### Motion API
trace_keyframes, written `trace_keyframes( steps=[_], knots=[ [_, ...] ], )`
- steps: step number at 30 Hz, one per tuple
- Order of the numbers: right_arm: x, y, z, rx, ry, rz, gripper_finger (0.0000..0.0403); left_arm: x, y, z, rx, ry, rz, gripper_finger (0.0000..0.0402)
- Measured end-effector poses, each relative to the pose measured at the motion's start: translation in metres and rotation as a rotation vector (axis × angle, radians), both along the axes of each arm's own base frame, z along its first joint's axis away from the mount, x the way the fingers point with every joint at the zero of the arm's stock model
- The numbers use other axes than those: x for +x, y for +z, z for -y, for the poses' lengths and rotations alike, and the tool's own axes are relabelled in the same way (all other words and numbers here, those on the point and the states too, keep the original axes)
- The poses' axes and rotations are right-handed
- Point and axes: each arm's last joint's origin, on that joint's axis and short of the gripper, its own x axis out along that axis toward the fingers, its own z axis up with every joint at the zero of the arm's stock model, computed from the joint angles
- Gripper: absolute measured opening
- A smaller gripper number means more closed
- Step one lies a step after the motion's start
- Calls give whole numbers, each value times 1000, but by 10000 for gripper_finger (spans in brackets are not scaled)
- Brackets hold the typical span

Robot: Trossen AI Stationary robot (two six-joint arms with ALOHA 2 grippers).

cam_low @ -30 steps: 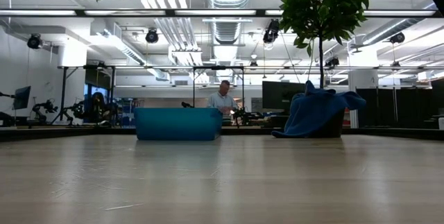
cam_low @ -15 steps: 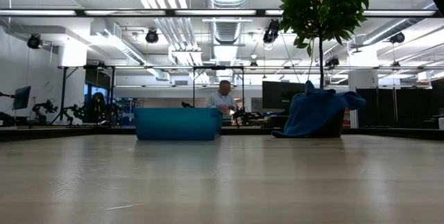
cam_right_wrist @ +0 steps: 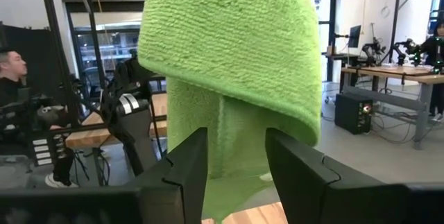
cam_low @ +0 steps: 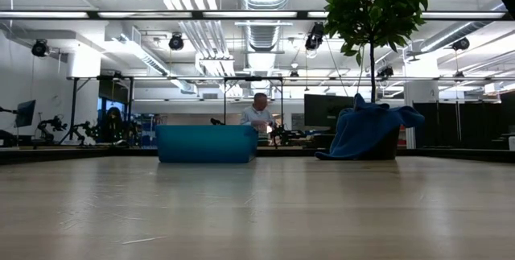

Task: Fold microfiber towels
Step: Fold the green microfiber cloth

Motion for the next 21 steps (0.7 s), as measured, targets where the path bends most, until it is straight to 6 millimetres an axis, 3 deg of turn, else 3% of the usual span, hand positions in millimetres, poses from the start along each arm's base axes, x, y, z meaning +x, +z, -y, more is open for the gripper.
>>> trace_keyframes(
  steps=[10,16,21],
  knots=[
    [0,0,4,0,-9,0,139,14,-4,-4,-33,-25,-3,0],
    [10,-14,8,29,-40,-27,130,24,-5,-5,-45,-33,5,0],
    [12,-17,11,34,-68,-35,82,26,1,-3,-15,-50,9,0]
  ],
)
